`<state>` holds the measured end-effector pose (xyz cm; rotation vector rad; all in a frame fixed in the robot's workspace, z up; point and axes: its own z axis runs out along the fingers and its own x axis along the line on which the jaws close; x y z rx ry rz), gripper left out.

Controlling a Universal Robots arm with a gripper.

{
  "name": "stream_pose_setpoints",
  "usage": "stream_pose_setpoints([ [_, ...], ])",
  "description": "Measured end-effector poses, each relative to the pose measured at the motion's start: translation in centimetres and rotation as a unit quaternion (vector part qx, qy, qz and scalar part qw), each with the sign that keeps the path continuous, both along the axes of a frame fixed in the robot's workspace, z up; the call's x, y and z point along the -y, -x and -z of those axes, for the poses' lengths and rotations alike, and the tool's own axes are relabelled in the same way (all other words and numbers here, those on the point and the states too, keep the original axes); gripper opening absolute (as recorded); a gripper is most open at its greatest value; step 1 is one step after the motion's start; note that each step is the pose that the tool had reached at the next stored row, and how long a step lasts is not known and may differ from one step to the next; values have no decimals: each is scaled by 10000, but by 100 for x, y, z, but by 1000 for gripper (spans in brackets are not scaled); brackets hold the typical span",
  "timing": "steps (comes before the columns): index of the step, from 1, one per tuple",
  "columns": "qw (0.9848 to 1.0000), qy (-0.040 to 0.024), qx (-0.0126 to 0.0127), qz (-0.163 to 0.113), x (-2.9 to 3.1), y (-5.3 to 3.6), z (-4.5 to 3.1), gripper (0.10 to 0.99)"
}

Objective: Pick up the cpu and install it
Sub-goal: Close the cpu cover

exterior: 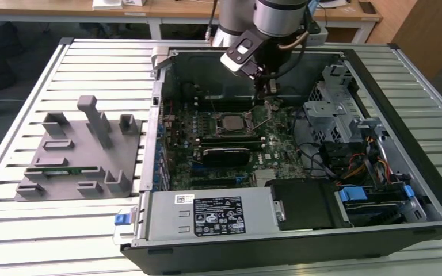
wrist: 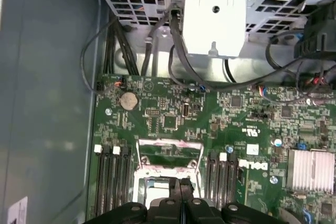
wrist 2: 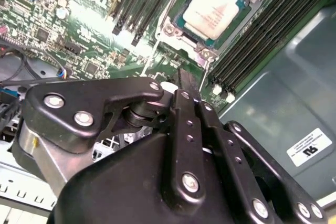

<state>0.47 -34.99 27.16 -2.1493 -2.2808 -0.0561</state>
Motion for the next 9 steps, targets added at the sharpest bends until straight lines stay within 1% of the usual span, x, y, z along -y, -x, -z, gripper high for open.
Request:
stream_pose_setpoints([
  [4,10000,-1,0,-23,-31,-41,16,106],
  [7,10000,0,0,-26,-98,-63,38,106],
  [9,10000,-1,0,-26,-121,-116,53,106],
])
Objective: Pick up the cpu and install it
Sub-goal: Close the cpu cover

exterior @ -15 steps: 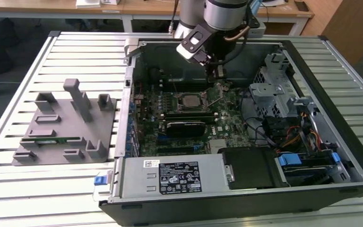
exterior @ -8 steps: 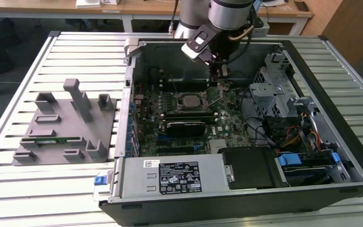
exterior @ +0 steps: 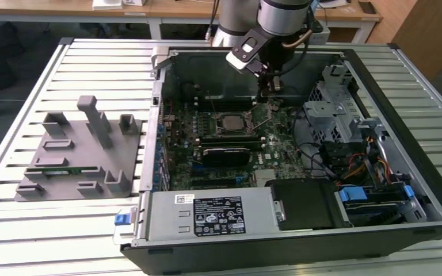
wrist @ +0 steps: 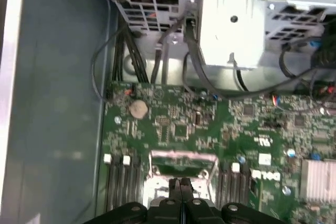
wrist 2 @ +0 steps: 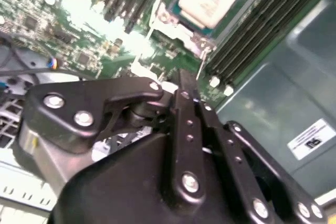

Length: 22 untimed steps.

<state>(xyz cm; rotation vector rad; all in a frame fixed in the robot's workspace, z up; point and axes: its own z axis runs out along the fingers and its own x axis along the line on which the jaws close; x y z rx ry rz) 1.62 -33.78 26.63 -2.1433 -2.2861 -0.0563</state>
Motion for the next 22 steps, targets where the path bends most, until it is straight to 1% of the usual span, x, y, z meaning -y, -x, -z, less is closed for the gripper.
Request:
stream_pose_setpoints([
  [5,10000,1,0,0,0,-123,11,106],
  [11,10000,1,0,1,0,-176,34,106],
  [15,10000,0,-1,3,0,-248,55,106],
  [19,10000,0,-1,3,0,-292,95,106],
  [22,10000,2,-1,3,1,-332,112,106],
])
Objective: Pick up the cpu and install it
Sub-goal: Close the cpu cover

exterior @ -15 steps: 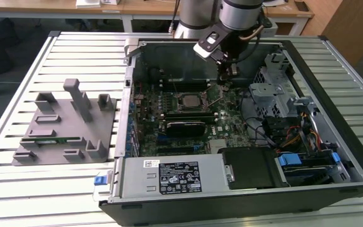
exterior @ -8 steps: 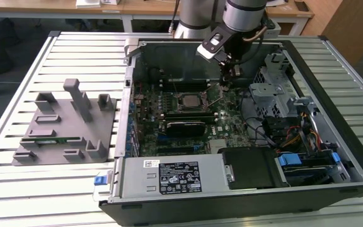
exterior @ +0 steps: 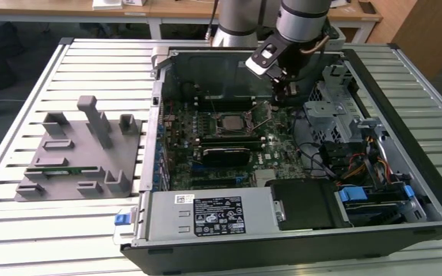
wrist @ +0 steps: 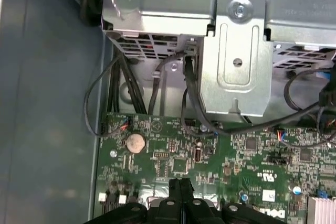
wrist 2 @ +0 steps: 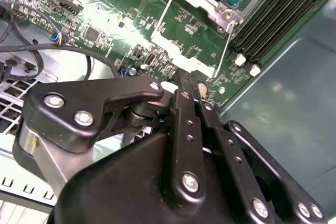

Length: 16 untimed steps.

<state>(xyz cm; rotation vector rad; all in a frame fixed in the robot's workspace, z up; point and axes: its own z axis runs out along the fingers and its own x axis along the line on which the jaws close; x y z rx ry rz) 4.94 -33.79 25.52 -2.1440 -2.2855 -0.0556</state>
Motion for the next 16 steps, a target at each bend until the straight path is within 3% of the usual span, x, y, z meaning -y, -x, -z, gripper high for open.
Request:
stream_pose_setpoints([
  [12,10000,-2,0,0,-1,-32,153,106],
  [16,10000,0,0,0,0,25,157,106],
])
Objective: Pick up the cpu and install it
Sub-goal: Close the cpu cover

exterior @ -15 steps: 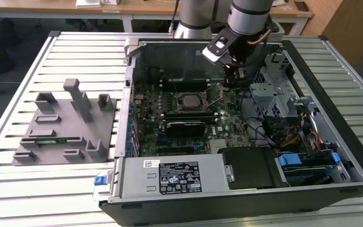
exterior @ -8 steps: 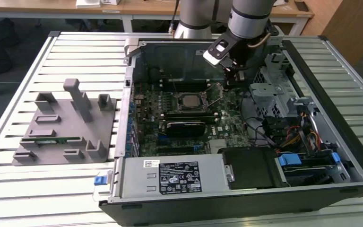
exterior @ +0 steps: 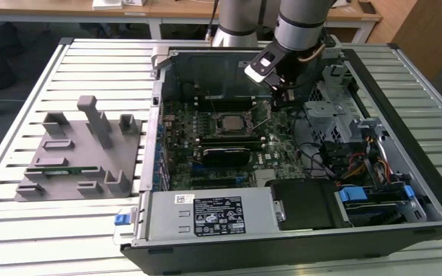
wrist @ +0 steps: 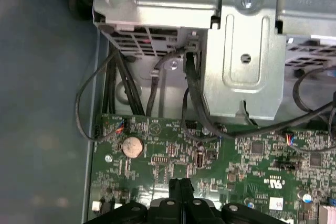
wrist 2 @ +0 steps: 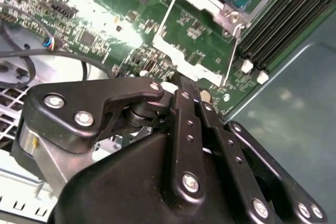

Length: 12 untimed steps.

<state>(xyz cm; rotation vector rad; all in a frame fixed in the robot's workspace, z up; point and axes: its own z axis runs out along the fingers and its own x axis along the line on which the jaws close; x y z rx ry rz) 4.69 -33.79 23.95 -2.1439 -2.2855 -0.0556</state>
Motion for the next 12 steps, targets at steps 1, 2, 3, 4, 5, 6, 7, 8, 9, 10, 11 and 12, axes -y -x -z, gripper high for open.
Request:
stream_pose_setpoints([
  [1,10000,0,0,0,0,19,0,106],
  [2,10000,0,0,0,0,36,0,106],
  [3,10000,0,0,0,0,52,0,106],
  [4,10000,0,0,0,0,66,0,106],
  [5,10000,-1,0,0,0,77,1,106],
  [6,10000,-1,0,0,0,86,1,106],
  [7,10000,-1,0,0,0,92,2,106],
  [8,10000,-1,0,0,0,96,2,106],
  [9,10000,0,0,0,0,104,2,106],
  [10,10000,0,0,0,0,113,3,106],
  [11,10000,-1,0,0,0,123,3,106],
  [12,10000,-1,0,0,0,131,3,106],
])
